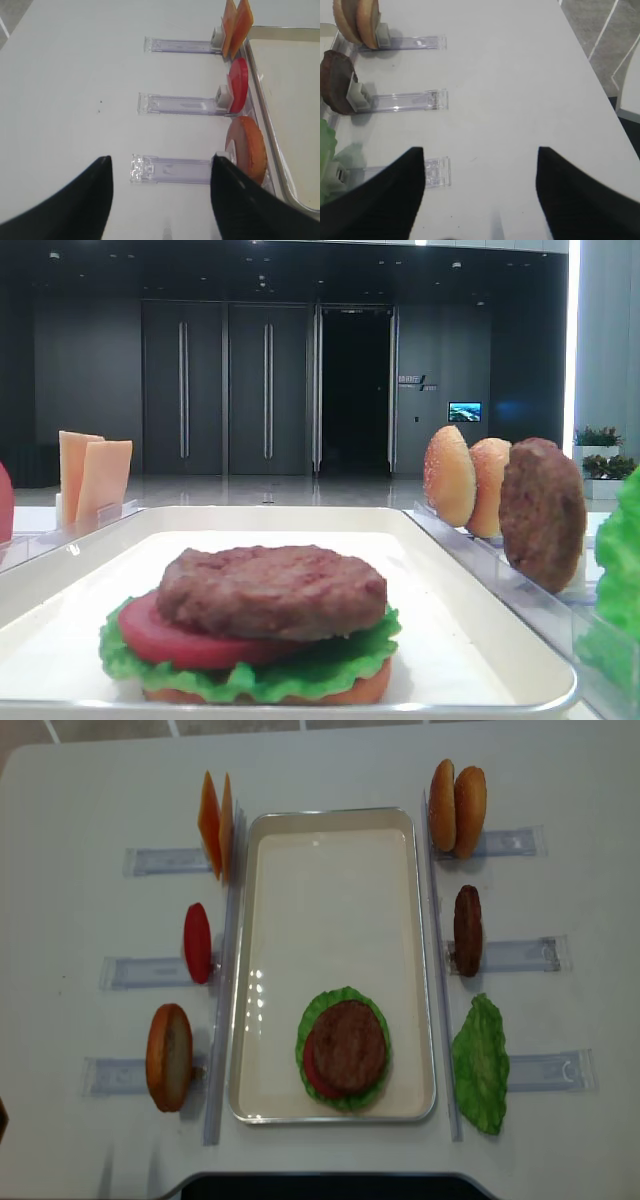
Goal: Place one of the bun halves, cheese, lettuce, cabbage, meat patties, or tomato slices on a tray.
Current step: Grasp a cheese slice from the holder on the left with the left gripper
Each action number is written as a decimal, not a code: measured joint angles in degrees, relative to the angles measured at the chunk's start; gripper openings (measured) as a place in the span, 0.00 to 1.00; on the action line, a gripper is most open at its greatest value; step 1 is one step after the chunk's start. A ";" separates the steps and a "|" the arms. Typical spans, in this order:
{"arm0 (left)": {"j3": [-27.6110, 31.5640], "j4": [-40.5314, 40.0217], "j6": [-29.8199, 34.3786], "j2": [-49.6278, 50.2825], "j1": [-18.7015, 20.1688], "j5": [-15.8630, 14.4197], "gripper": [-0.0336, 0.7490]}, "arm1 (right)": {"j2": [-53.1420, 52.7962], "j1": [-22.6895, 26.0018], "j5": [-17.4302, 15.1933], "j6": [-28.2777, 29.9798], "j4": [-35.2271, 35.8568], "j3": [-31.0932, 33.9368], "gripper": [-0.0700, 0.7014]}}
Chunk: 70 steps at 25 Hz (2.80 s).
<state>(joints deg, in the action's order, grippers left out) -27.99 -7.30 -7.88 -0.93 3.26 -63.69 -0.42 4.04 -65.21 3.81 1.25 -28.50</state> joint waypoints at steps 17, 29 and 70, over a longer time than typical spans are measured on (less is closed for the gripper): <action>0.65 0.00 0.00 0.00 0.00 -0.06 0.64 | 0.00 0.00 0.00 0.00 0.00 0.00 0.71; -1.46 0.00 -1.79 18.28 0.00 0.04 0.64 | 0.00 0.00 0.00 0.00 0.00 0.00 0.71; -34.98 1.74 -3.55 76.31 0.00 4.73 0.64 | 0.00 0.00 0.00 0.00 0.00 0.00 0.71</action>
<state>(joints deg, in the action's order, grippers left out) -62.98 -5.56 -11.43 75.39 3.26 -58.97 -0.42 4.04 -65.21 3.81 1.25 -28.50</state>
